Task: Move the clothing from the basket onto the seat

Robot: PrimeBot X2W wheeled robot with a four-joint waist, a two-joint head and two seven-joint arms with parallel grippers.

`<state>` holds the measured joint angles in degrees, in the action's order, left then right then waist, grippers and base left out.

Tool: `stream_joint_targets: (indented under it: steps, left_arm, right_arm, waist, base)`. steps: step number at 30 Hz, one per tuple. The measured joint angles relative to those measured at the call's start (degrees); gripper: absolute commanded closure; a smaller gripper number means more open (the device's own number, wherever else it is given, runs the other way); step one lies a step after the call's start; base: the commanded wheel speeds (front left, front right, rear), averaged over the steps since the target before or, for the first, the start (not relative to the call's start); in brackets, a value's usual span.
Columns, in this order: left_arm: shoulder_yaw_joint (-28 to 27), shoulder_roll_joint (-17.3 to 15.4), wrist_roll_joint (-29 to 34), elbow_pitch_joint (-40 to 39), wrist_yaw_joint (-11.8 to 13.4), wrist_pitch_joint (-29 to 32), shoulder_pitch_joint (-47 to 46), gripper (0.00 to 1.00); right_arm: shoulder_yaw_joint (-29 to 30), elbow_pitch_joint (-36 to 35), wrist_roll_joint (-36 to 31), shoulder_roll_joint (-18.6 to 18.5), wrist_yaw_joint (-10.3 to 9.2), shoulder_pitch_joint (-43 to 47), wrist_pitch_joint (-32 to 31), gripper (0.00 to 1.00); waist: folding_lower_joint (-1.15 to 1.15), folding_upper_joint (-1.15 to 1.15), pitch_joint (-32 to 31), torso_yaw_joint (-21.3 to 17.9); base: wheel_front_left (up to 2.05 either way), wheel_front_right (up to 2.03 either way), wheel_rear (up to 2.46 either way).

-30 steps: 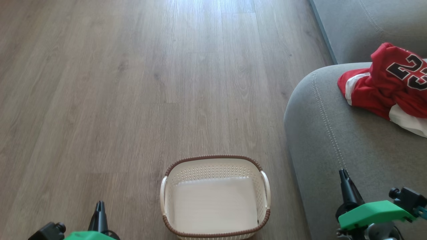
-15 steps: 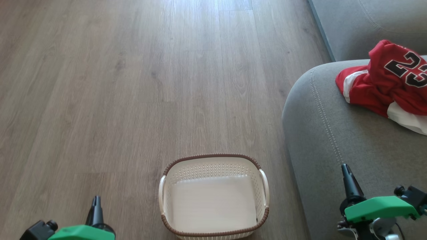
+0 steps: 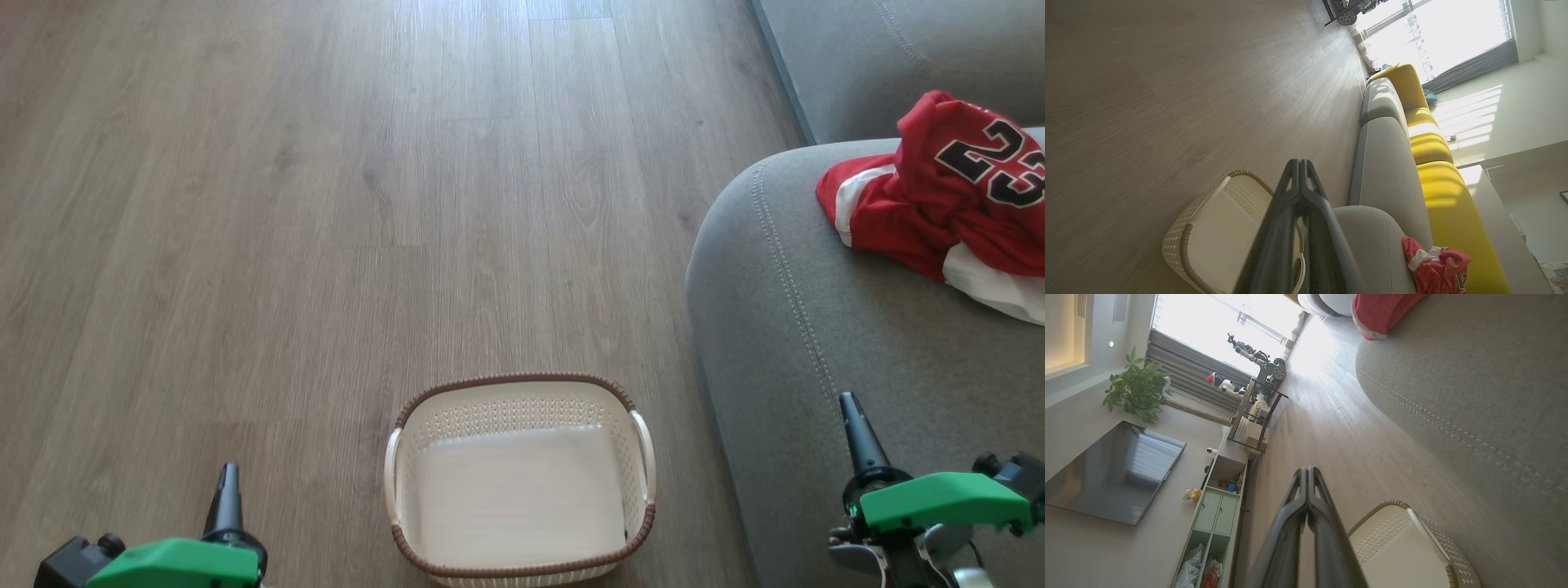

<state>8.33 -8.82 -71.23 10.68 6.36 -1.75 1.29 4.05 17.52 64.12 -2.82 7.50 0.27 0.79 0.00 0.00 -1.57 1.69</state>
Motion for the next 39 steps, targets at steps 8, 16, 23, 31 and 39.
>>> stream_joint_targets:
  steps: [8,16,23,31,39]
  left_arm:
    - [-2.04,1.1,-3.74,-0.02,-1.38,1.23,-0.83,1.0]
    - [-4.23,1.93,-8.03,-0.02,-3.15,2.6,-1.75,1.0]
    - [-6.03,2.88,-11.34,-0.03,-4.44,3.76,-1.91,1.0]
    - [-8.0,3.72,-15.1,-0.05,-5.94,4.79,-3.09,1.0]
    - [-9.84,4.75,-18.44,-0.05,-7.39,5.89,-3.63,1.0]
  right_arm:
    - [0.41,-0.01,5.08,-0.01,0.0,-0.95,-1.11,1.0]
    - [0.83,-0.03,10.89,-0.05,0.0,-1.61,-1.98,1.0]
    - [1.01,-0.1,15.41,-0.14,0.0,-2.33,-2.91,1.0]
    - [1.11,-0.1,20.57,-0.24,0.0,-2.71,-3.87,1.0]
    - [1.16,-0.32,25.24,-0.7,0.0,-4.22,-4.37,1.0]
  waist:
    - [0.0,0.0,0.25,-0.31]
    - [0.0,0.0,0.53,-0.65]
    - [0.0,0.0,0.74,-0.92]
    - [0.0,0.0,0.99,-1.22]
    - [0.0,0.0,1.21,-1.49]
  base:
    - [0.0,0.0,0.0]
    - [0.0,0.0,0.0]
    - [0.0,0.0,0.0]
    - [0.0,0.0,0.0]
    - [0.0,0.0,0.0]
